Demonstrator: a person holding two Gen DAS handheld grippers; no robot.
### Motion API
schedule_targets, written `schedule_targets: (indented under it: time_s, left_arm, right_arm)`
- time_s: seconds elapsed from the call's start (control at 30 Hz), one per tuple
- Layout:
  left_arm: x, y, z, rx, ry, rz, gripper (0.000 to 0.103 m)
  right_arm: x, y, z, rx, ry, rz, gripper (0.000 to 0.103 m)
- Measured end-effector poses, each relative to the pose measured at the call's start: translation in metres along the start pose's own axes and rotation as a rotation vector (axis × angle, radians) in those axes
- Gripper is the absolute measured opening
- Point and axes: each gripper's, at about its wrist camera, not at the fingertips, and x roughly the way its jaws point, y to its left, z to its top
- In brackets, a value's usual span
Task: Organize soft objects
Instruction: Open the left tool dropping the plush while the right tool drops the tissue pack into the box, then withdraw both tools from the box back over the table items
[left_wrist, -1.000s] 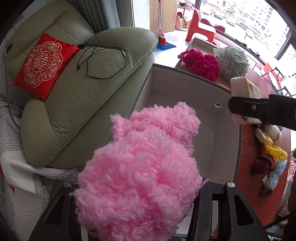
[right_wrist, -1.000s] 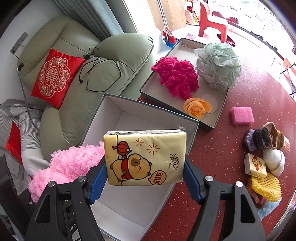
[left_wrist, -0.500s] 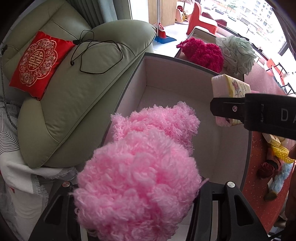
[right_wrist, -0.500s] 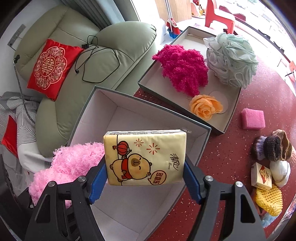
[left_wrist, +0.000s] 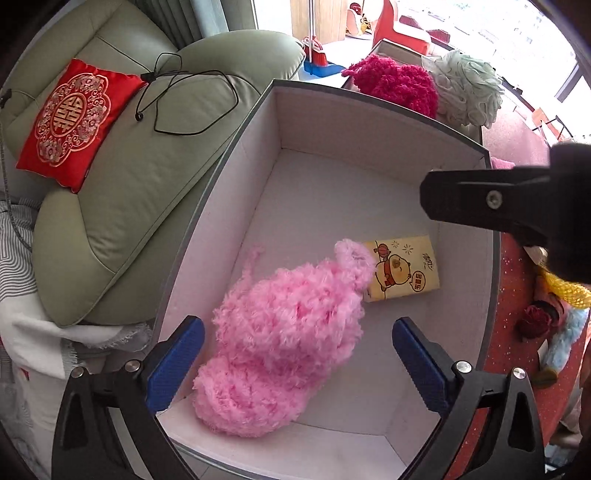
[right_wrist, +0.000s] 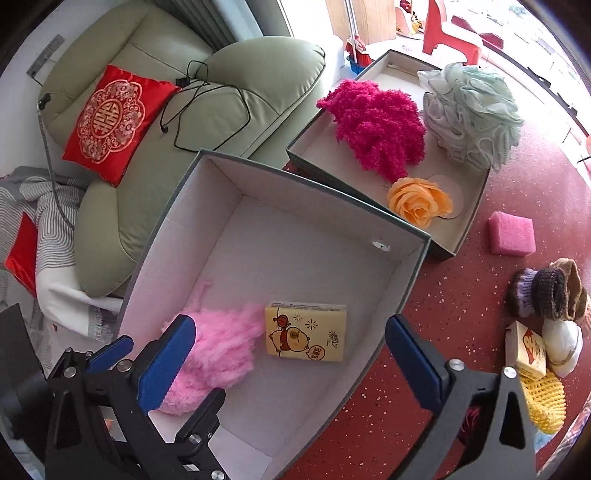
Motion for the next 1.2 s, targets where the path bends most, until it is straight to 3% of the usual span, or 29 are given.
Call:
schedule_targets:
  time_s: [0.13,0.47,0.57,0.8,0.97,1.2]
  left_arm:
    - [-0.007,0.004,0.000,-0.022,0.009,-0.048,0.102]
    - [-0.022,-0.011,-0.011,0.037,0.013,-0.035,0.102]
    - [-0.017,-0.016,-0.015,0.069,0.051,-0.034,0.102]
    - [0.010,-0.039,-0.045,0.249,0.178,-0.003,0.102]
    - [0.022,-0.057,-0.070,0.411,0.227,0.027,0.102]
    - [0.019,-0.045,-0.075,0.450,0.239,0.010,0.102]
  right_arm:
    - [-0.018,-0.009,-0.011,0.036,-0.024,-0.019,0.103]
    - [-0.050,-0.034,-0.051,0.144,-0.023,-0.040,0.103]
    - [-0.054,-0.036,-0.065,0.169,-0.026,-0.042,0.103]
    - [-0.065,-0.049,-0.095,0.225,-0.023,-0.036,0.103]
    - [-0.069,-0.062,-0.115,0.285,-0.017,-0.038,0.103]
    - [-0.078,-0.074,-0.130,0.323,-0.023,-0.043,0.103]
